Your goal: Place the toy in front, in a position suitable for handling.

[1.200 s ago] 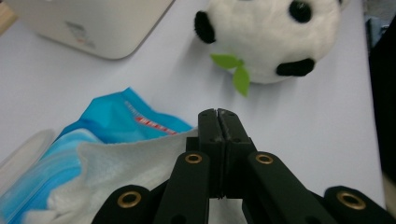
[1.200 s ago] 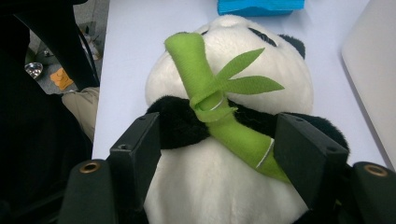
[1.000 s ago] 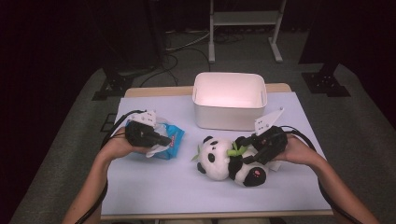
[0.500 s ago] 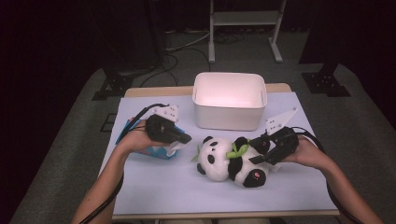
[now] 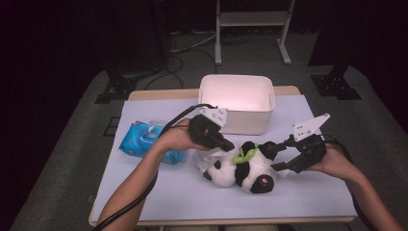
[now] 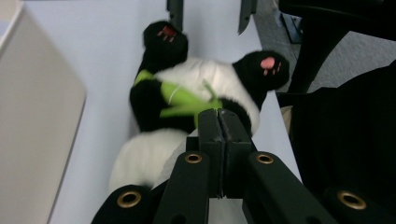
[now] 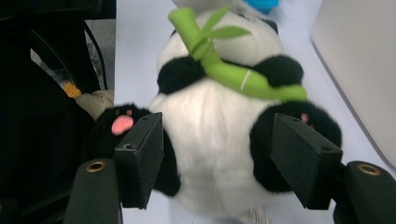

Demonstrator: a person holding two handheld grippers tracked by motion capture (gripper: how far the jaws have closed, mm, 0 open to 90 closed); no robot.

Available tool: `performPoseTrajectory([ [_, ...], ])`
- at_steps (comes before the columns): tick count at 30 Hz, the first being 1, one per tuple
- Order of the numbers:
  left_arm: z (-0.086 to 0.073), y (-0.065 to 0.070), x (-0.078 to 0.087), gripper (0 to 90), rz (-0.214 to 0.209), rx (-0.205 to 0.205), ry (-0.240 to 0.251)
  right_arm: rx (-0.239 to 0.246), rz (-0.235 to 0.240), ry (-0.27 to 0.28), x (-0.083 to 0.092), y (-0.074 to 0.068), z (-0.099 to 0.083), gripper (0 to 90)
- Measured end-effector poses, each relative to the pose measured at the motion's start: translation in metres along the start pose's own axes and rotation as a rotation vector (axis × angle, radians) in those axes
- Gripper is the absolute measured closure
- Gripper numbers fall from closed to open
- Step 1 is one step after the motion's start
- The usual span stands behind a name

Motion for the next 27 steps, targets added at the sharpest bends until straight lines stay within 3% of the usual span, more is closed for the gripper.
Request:
performPoseTrajectory([
  [4, 0.016, 0.004, -0.012, 89.7, -0.027, -0.028, -0.007, -0.019, -0.001, 0.010, 0.007, -0.003, -0.010, 33.4],
  [5, 0.027, 0.008, -0.020, 89.7, -0.045, -0.057, -0.019, -0.024, -0.003, 0.008, 0.010, -0.003, -0.014, 33.5],
  [8, 0.035, 0.010, -0.027, 89.7, -0.058, -0.075, -0.030, -0.031, -0.013, 0.004, 0.014, -0.004, -0.021, 33.4],
  [9, 0.044, 0.012, -0.034, 89.7, -0.073, -0.092, -0.041, -0.042, -0.017, 0.012, 0.019, -0.005, -0.027, 33.5],
  [15, 0.066, 0.020, -0.048, 89.5, -0.120, -0.132, -0.041, -0.059, -0.030, 0.011, 0.029, -0.008, -0.040, 33.4],
  [18, 0.070, 0.022, -0.052, 84.5, -0.142, -0.123, -0.044, -0.060, -0.031, 0.008, 0.031, -0.008, -0.042, 33.4],
  [19, 0.071, 0.021, -0.052, 76.1, -0.150, -0.121, -0.038, -0.055, -0.030, 0.003, 0.031, -0.009, -0.042, 33.3],
  [21, 0.071, 0.021, -0.051, 73.0, -0.157, -0.107, -0.033, -0.054, -0.028, 0.002, 0.031, -0.009, -0.041, 33.3],
  [22, 0.070, 0.022, -0.050, 65.0, -0.163, -0.099, -0.037, -0.049, -0.030, -0.001, 0.030, -0.009, -0.038, 33.3],
  [27, 0.066, 0.022, -0.041, 60.6, -0.153, -0.089, -0.027, -0.028, -0.026, -0.006, 0.028, -0.009, -0.029, 33.4],
])
Point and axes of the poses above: each handheld gripper's, and its own axes: x roughly backward along the jaws, z roughly out of its top, y roughly to its right, the point moved 10 cm from there along -x, roughly forward along the jaws, and after that the axes turned 9 degrees about -y, right-handed, at the moved point
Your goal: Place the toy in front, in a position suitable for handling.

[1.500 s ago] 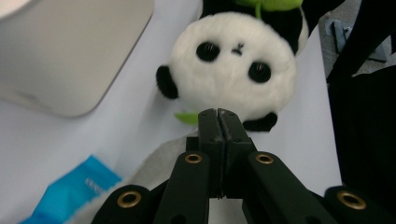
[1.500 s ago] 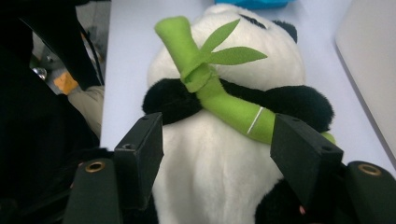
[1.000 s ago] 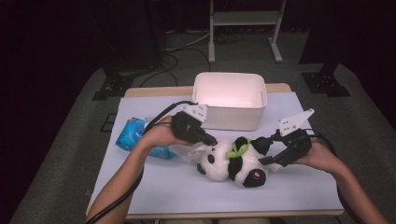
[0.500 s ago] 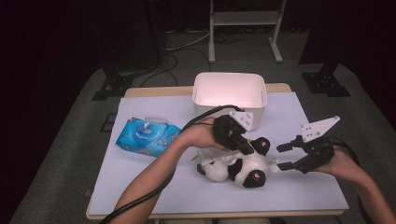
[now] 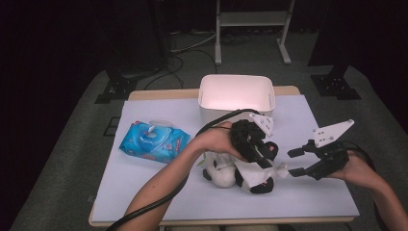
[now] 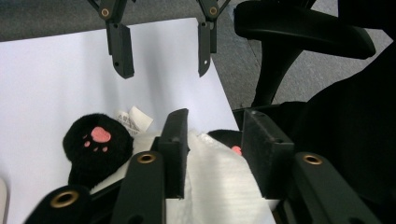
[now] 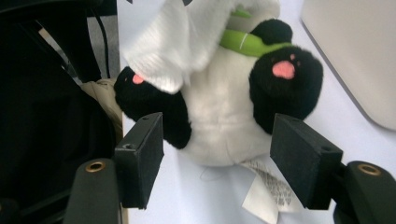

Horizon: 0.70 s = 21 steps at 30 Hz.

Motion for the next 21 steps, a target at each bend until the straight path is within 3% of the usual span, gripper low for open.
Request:
performPoseTrajectory([
  [6, -0.012, 0.002, 0.015, 60.6, 0.030, 0.022, 0.027, 0.065, 0.007, -0.024, -0.012, -0.002, 0.022, 36.2],
  [12, -0.035, 0.001, 0.028, 60.6, 0.062, 0.063, 0.027, 0.129, -0.004, -0.036, -0.023, -0.002, 0.043, 40.8],
  [14, -0.046, 0.001, 0.032, 60.6, 0.075, 0.082, 0.033, 0.173, -0.005, -0.034, -0.029, -0.005, 0.056, 42.6],
  [21, -0.068, 0.002, 0.040, 60.6, 0.100, 0.123, 0.033, 0.240, 0.006, -0.054, -0.044, -0.010, 0.077, 45.7],
])
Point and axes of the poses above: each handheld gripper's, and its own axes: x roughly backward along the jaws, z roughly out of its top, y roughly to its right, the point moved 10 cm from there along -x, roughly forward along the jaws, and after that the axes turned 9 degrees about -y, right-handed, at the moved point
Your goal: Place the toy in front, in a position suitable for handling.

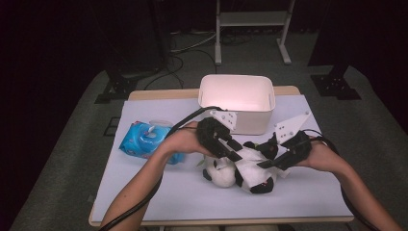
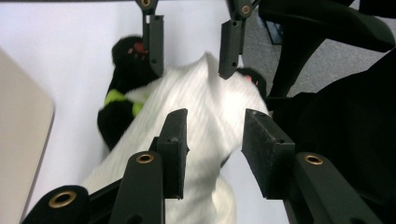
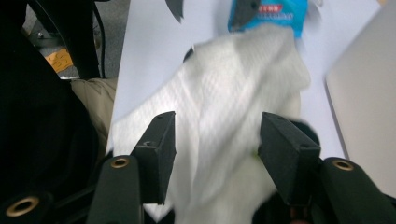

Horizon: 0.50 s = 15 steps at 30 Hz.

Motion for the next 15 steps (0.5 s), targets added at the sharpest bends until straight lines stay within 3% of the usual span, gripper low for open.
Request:
performPoseTrajectory([
  [6, -0.019, -0.006, 0.006, 58.3, 0.030, 0.039, 0.002, 0.035, 0.018, -0.012, -0.015, 0.002, 0.018, 45.6],
  [9, -0.029, -0.008, 0.007, 56.5, 0.040, 0.056, -0.001, 0.045, 0.016, -0.011, -0.024, 0.005, 0.026, 49.7],
  [12, -0.038, -0.009, 0.009, 56.1, 0.045, 0.072, 0.003, 0.038, 0.008, -0.022, -0.028, 0.006, 0.026, 59.1],
  [13, -0.043, -0.010, 0.010, 55.3, 0.049, 0.083, 0.009, 0.027, 0.017, -0.028, -0.030, 0.007, 0.025, 69.8],
  [15, -0.046, -0.011, 0.011, 55.1, 0.052, 0.087, 0.009, 0.025, 0.021, -0.029, -0.031, 0.006, 0.025, 73.7],
])
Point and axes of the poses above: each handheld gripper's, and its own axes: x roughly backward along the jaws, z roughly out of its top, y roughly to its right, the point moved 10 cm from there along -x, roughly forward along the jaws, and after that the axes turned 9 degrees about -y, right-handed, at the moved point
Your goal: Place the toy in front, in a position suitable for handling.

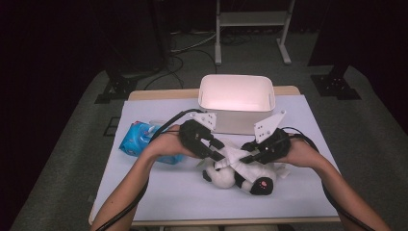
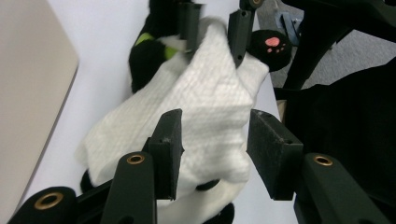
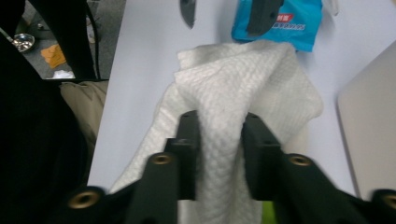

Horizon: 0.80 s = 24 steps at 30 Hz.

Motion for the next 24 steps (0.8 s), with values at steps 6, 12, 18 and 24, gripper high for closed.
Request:
performPoseTrajectory([
  [6, -0.012, -0.003, -0.001, 50.8, 0.006, 0.026, -0.002, -0.027, 0.021, 0.014, 0.012, -0.005, -0.010, 82.8],
  [12, -0.023, -0.011, -0.007, 48.9, 0.018, 0.053, -0.013, -0.060, 0.016, -0.004, 0.022, -0.008, -0.030, 83.5],
  [18, -0.030, -0.016, -0.018, 45.6, 0.026, 0.060, -0.037, -0.076, 0.013, -0.039, 0.023, -0.013, -0.046, 83.7],
  [24, -0.037, -0.024, -0.028, 43.9, 0.040, 0.071, -0.064, -0.089, 0.013, -0.057, 0.024, -0.014, -0.058, 84.3],
])
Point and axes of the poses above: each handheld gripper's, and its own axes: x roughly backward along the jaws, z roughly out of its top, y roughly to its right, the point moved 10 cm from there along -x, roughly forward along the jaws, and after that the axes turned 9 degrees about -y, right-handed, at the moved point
